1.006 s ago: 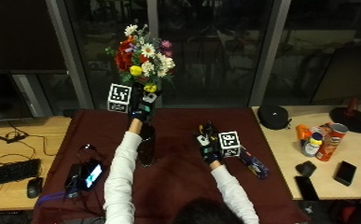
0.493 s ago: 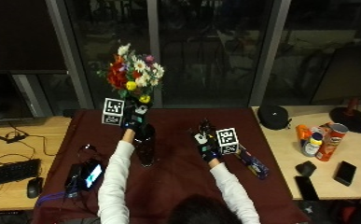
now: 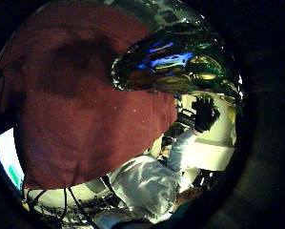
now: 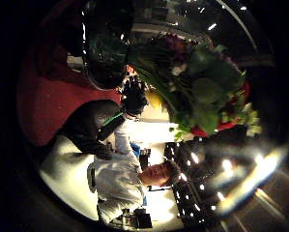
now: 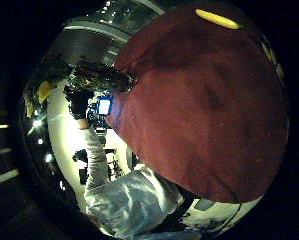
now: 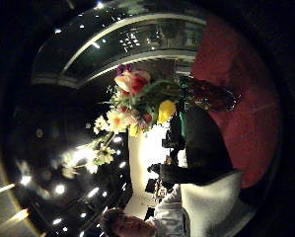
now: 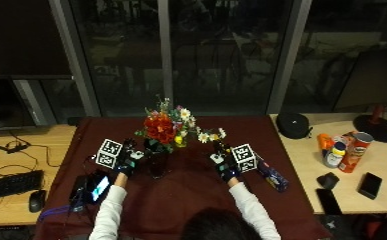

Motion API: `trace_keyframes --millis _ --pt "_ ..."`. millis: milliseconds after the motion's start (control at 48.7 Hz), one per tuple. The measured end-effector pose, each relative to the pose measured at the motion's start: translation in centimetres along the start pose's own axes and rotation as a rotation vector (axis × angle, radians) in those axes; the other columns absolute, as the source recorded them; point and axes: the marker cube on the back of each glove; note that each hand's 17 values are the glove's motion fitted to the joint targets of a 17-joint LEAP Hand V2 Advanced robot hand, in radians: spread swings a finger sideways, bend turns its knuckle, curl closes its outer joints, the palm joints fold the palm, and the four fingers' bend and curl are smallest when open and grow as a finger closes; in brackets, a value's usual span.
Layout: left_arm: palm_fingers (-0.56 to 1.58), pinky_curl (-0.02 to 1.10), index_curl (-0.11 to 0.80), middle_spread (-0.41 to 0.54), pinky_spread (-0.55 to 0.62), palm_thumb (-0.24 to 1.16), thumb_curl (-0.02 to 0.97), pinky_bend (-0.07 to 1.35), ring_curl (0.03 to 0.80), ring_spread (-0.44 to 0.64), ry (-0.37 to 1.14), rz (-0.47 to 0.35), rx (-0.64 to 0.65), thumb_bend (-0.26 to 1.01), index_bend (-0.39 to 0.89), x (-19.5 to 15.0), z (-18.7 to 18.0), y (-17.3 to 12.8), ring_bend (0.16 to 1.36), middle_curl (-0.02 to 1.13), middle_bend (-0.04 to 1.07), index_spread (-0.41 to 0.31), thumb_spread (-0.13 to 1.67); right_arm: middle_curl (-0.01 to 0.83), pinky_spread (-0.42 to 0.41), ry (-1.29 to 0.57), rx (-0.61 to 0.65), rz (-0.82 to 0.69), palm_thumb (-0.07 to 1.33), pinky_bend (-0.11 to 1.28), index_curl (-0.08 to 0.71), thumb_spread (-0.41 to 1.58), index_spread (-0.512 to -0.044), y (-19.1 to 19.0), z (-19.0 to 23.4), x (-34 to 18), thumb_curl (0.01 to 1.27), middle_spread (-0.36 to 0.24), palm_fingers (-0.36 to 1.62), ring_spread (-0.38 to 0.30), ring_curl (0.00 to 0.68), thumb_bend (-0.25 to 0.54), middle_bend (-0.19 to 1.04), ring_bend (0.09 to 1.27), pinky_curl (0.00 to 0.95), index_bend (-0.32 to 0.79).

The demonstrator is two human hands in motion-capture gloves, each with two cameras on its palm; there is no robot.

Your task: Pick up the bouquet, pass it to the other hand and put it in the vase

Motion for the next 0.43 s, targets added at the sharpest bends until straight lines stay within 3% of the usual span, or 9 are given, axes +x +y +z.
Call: trace_keyframes --millis 62,267,431 --pt "-0.25 0.35 0.222 0.417 0.52 0.40 0.413 0.22 0.340 0.52 -0.046 -0.021 0.089 -0.04 0.05 -0.7 -0.3 -0.9 0.42 0.31 0.14 0.182 0.85 0.354 0.194 0.023 -0.023 -0.006 0.64 0.46 0.188 1.15 -0.375 0.0 -0.1 0.5 0.46 0.053 0.00 0.095 0.294 -0.017 0.29 0.46 0.317 0.14" --pt "-0.20 0.34 0.166 0.431 0.53 0.28 0.363 0.20 0.323 0.57 0.094 0.061 0.213 -0.06 0.07 1.7 -1.5 -0.2 0.42 0.28 0.16 0.155 0.87 0.349 0.198 0.181 -0.015 -0.049 0.70 0.45 0.203 1.13 -0.374 2.1 1.9 -0.5 0.48 0.059 -0.01 0.106 0.285 -0.008 0.27 0.43 0.321 0.14" --pt "-0.15 0.34 0.145 0.413 0.52 0.23 0.345 0.20 0.317 0.57 0.121 0.041 0.240 -0.04 0.09 1.8 -2.7 0.6 0.43 0.28 0.18 0.144 0.90 0.347 0.204 0.150 -0.087 0.093 0.73 0.43 0.208 1.12 -0.369 2.4 2.9 0.3 0.49 0.060 -0.01 0.115 0.283 -0.013 0.26 0.43 0.323 0.13"
